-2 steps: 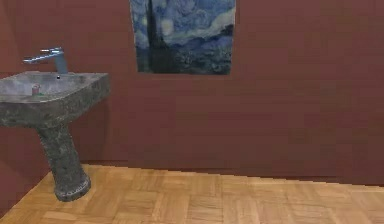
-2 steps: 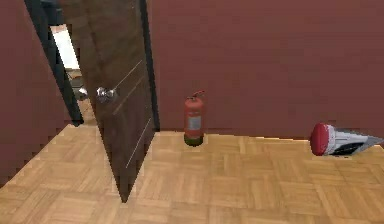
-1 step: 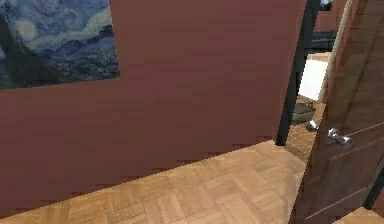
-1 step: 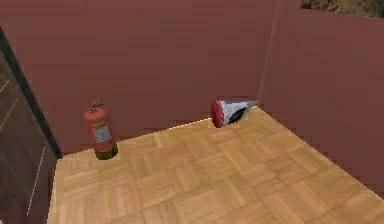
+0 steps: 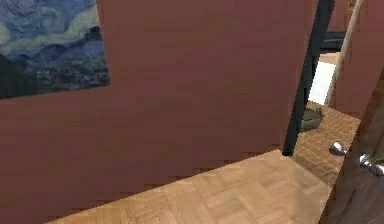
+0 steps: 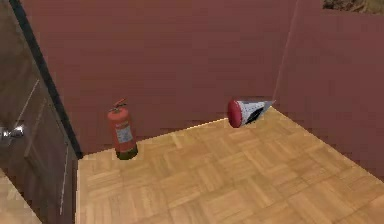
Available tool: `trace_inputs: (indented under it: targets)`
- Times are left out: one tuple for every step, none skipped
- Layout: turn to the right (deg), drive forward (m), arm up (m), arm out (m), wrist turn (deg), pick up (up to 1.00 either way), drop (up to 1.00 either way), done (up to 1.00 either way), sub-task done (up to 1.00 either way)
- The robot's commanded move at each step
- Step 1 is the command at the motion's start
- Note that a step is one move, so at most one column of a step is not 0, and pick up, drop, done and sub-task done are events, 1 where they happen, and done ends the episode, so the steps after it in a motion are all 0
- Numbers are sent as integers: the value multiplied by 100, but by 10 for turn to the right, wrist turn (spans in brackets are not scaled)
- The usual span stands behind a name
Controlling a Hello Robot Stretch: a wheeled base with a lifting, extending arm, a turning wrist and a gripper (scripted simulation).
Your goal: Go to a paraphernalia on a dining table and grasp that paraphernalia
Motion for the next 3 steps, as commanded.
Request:
trace_inputs:
  targets:
    - [0, 100, 0, 0, 0, 0, 0, 0, 0]
    - [450, 0, 0, 0, 0, 0, 0, 0, 0]
    - [270, 0, 0, 0, 0, 0, 0, 0, 0]
